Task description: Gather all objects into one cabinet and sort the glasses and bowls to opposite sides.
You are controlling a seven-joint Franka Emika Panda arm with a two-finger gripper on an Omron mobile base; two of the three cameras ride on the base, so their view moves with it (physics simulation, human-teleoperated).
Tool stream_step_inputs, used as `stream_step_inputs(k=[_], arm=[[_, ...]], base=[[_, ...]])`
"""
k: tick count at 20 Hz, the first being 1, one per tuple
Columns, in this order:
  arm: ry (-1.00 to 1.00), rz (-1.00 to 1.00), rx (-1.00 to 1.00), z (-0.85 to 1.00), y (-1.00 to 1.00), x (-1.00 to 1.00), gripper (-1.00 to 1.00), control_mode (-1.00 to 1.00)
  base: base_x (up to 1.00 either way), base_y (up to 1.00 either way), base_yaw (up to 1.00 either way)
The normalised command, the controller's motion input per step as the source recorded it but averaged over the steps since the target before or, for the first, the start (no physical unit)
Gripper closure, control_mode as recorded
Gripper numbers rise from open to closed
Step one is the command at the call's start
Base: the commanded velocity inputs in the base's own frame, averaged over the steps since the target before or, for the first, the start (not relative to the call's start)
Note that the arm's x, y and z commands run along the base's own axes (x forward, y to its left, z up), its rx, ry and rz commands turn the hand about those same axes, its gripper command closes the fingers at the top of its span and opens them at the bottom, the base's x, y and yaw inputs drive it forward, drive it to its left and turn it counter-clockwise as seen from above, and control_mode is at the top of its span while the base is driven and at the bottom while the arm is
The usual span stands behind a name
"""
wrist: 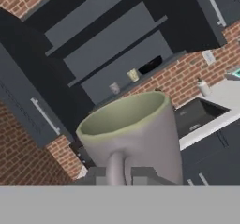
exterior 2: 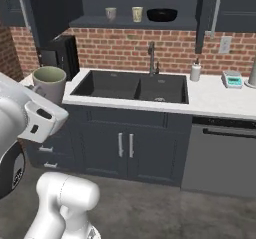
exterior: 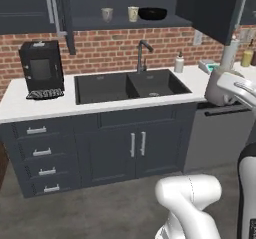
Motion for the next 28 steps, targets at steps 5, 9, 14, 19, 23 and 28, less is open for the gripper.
stream_step_inputs(k=[5, 9, 14, 19, 23, 28], arm=[[0.00, 0.00, 0.00, 0.00, 0.00, 0.00, 1.00, 1.00], [0.00, 0.00, 0.00, 0.00, 0.00, 0.00, 1.00, 1.00], [0.00, 0.00, 0.00, 0.00, 0.00, 0.00, 1.00, 1.00], [0.00, 0.00, 0.00, 0.00, 0.00, 0.00, 1.00, 1.00], [0.00, 0.00, 0.00, 0.00, 0.00, 0.00, 1.00, 1.00], [0.00, 0.00, 0.00, 0.00, 0.00, 0.00, 1.00, 1.00]], base=[[0.58, 0.62, 0.12], [0.67, 0.14, 0.00], [0.27, 0.06, 0.04], [0.46, 0.00, 0.06], [0.66, -0.02, 0.01], [0.40, 0.00, 0.00]])
